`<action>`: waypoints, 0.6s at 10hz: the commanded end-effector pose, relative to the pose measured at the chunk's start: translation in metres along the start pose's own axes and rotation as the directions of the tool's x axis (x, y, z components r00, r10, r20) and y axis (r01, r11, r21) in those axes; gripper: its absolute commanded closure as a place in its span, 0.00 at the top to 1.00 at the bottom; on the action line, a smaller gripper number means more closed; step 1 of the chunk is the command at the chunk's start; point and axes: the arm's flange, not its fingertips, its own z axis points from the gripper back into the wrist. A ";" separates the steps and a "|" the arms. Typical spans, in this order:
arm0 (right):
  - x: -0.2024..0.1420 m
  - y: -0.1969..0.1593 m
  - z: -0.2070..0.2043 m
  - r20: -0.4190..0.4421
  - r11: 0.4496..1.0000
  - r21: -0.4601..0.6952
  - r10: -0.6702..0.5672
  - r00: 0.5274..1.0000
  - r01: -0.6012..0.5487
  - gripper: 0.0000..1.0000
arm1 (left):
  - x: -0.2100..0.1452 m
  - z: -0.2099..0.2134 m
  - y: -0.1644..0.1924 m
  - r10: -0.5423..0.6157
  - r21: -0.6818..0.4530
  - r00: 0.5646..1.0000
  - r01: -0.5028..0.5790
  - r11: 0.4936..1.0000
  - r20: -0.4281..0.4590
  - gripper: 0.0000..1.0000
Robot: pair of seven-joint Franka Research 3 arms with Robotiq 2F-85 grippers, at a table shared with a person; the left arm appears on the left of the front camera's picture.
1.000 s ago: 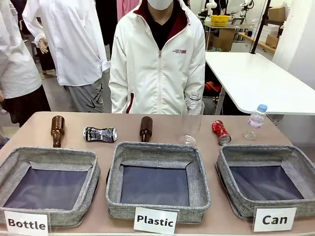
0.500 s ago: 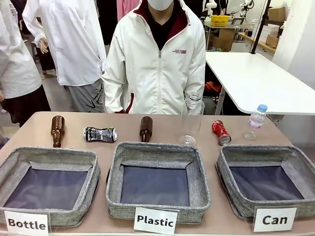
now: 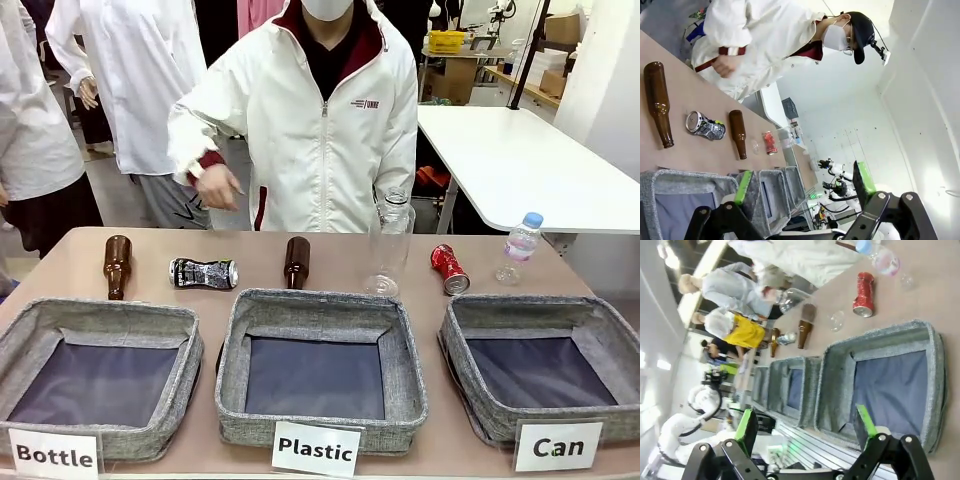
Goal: Sort the can waste into the basket.
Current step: Pick up the can waste from the table and place it in the right Fabric basket.
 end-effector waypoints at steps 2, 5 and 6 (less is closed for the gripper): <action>0.030 0.088 -0.062 -0.197 0.949 -0.272 0.108 0.974 -0.160 1.00 | -0.001 0.001 0.001 -0.016 -0.002 1.000 0.016 1.000 -0.010 0.99; 0.044 0.157 -0.165 -0.399 0.773 -0.525 0.146 0.905 -0.356 1.00 | -0.001 0.001 0.001 -0.016 -0.002 1.000 0.016 1.000 -0.010 0.99; 0.039 0.174 -0.198 -0.422 0.698 -0.589 0.164 0.891 -0.407 1.00 | -0.001 0.001 0.001 -0.016 -0.002 1.000 0.016 1.000 -0.010 0.99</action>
